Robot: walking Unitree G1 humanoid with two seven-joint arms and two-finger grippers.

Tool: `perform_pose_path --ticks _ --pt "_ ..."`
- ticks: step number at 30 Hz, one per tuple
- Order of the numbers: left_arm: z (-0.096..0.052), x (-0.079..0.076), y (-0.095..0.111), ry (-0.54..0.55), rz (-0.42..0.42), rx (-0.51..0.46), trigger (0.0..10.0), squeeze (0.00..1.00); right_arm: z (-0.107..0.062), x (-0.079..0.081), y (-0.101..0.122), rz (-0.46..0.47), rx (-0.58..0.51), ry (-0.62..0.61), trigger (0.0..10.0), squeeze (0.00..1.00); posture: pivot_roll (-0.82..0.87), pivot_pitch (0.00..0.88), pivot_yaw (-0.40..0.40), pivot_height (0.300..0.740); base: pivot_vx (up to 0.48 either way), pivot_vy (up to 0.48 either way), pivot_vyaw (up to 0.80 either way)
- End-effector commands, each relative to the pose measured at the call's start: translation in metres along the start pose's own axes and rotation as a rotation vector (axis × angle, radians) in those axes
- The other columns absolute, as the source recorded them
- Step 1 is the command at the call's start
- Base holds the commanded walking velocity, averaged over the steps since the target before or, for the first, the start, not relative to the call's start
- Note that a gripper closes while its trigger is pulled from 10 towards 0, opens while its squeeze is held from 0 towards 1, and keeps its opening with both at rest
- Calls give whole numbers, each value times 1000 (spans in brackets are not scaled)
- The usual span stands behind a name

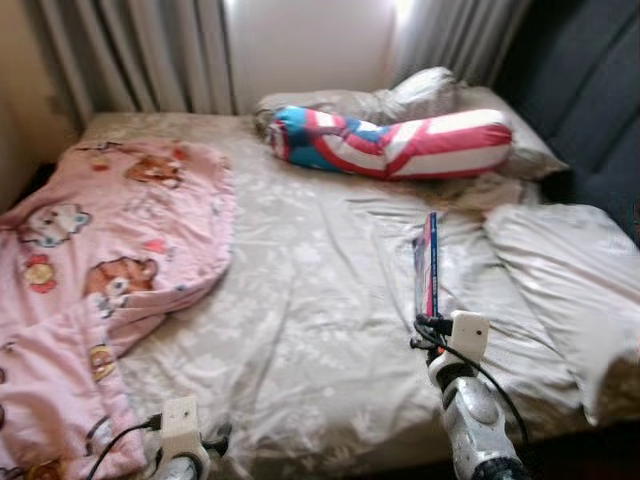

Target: Clean up the room

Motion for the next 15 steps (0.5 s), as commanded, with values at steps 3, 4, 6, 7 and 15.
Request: perform_pose_path --ticks 3,4,6,7,15 --pt "-2 -5 -9 -9 6 29 10000 0 2 -1 8 -21 -35 11 10000 0 -26 19 -30 730 0 0 0" --pt "-2 -4 -10 -6 4 31 10000 0 2 0 7 -22 -30 15 10000 0 -27 9 -33 730 0 0 0" --pt "-2 -4 -10 -6 4 31 10000 0 2 0 7 -22 -30 15 10000 0 -27 9 -33 730 0 0 0" --pt "-2 -4 -10 -6 4 31 10000 0 2 1 7 -23 -30 18 10000 0 -27 9 -33 730 0 0 0" --pt "-3 -2 -12 -9 12 38 10000 0 1 3 6 -30 -27 26 10000 0 -34 0 -33 730 0 -312 0"
Point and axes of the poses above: a point about 5 cm out from each wrist's last joint towards the gripper, its own z axis pointing out of the wrist towards the gripper, its own y axis along the axis of the wrist's last joint, x = y × z, the point moved 2 cm from there along z, pointing out of the wrist towards the gripper, and after that the axes turned 1 degree about -z, right-handed, at the moved point
